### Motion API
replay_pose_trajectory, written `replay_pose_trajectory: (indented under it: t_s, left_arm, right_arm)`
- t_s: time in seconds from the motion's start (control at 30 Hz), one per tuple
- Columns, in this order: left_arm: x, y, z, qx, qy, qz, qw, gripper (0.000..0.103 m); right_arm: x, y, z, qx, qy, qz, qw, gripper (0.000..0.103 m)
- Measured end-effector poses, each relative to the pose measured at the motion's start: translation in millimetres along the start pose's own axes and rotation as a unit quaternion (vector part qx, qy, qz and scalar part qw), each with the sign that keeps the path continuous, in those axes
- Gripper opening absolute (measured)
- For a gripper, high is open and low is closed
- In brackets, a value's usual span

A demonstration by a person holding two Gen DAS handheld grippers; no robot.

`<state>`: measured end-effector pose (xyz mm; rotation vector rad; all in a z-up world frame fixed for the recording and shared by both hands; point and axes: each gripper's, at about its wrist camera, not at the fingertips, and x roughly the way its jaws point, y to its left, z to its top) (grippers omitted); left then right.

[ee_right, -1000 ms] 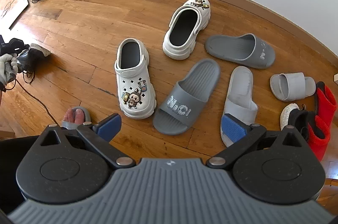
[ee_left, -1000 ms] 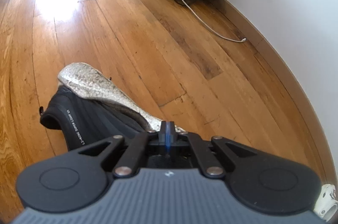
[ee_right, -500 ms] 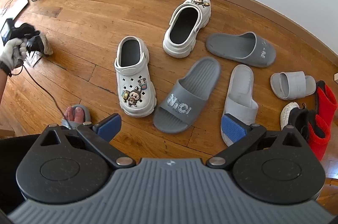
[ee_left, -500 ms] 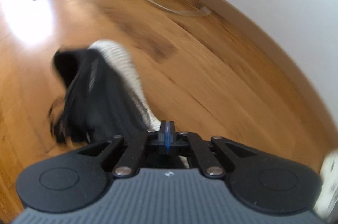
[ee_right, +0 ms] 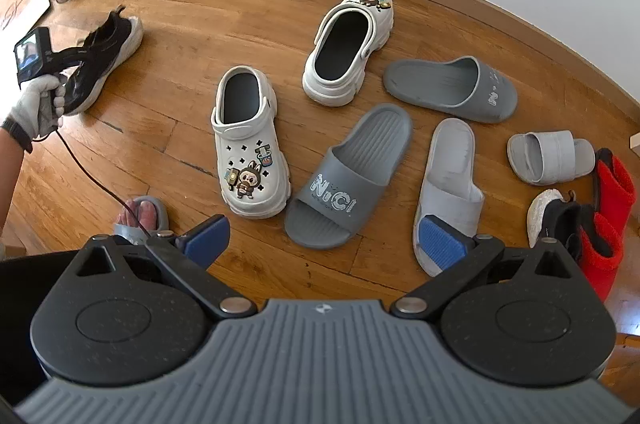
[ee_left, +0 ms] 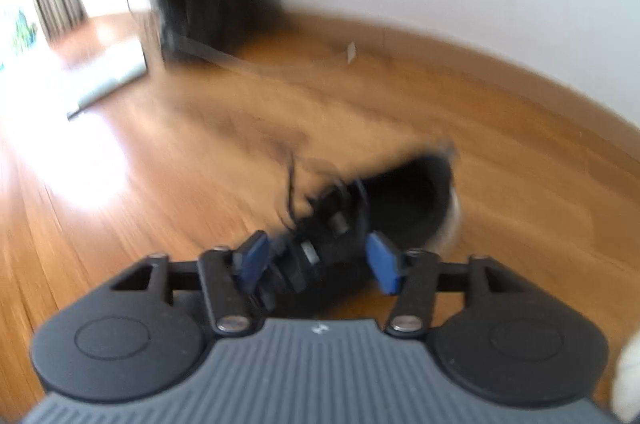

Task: Organize scattered shoes
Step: 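Lift the black sneaker with the left gripper and turn it upright, then carry the black sneaker with the left gripper and lower it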

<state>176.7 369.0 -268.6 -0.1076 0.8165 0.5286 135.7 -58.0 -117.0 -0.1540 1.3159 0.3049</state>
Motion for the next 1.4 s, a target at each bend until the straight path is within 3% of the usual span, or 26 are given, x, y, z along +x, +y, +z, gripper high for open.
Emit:
replay_pose_trajectory:
  t_s: [0.13, 0.2, 0.27, 0.4, 0.5, 0.77, 0.87, 0.97, 1.03, 1.13, 1.4]
  left_arm:
    - [12, 17, 7, -0.059, 0.008, 0.003, 0.9982, 0.070]
    - [28, 21, 6, -0.086, 0.032, 0.006, 0.9957, 0.070]
    - [54, 26, 0, -0.121, 0.088, 0.014, 0.9886, 0.069]
    - [68, 37, -17, -0.184, 0.125, -0.007, 0.9749, 0.057]
    - [62, 36, -25, -0.186, 0.127, -0.007, 0.9744, 0.051]
    - [31, 22, -58, -0.155, 0.104, -0.003, 0.9824, 0.051]
    - [27, 18, -60, -0.162, 0.107, -0.003, 0.9810, 0.049]
    - [25, 22, -57, -0.182, 0.102, -0.007, 0.9779, 0.037]
    - [24, 28, -54, -0.205, 0.095, 0.000, 0.9742, 0.020]
    - [29, 36, -50, -0.223, 0.108, -0.004, 0.9688, 0.016]
    - [13, 31, -44, -0.244, 0.108, 0.032, 0.9632, 0.007]
  right_arm:
    - [0, -1, -2, -0.003, 0.000, 0.000, 1.000, 0.102]
    - [0, -2, -2, -0.002, 0.001, -0.001, 1.000, 0.102]
    - [1, -3, -2, -0.001, 0.003, -0.003, 1.000, 0.102]
    - [2, -6, -3, 0.000, 0.006, -0.007, 1.000, 0.102]
    - [3, -8, -3, 0.001, 0.009, -0.009, 1.000, 0.102]
    - [-1, -9, -5, -0.002, 0.005, -0.009, 1.000, 0.102]
    - [-1, -10, -7, -0.003, 0.005, -0.012, 1.000, 0.102]
    - [-1, -13, -8, -0.001, 0.006, -0.017, 1.000, 0.102]
    - [-1, -15, -8, 0.000, 0.006, -0.018, 1.000, 0.102]
    - [-1, -14, -8, -0.003, 0.005, -0.019, 1.000, 0.102]
    - [0, -12, -7, -0.005, 0.005, -0.011, 1.000, 0.102]
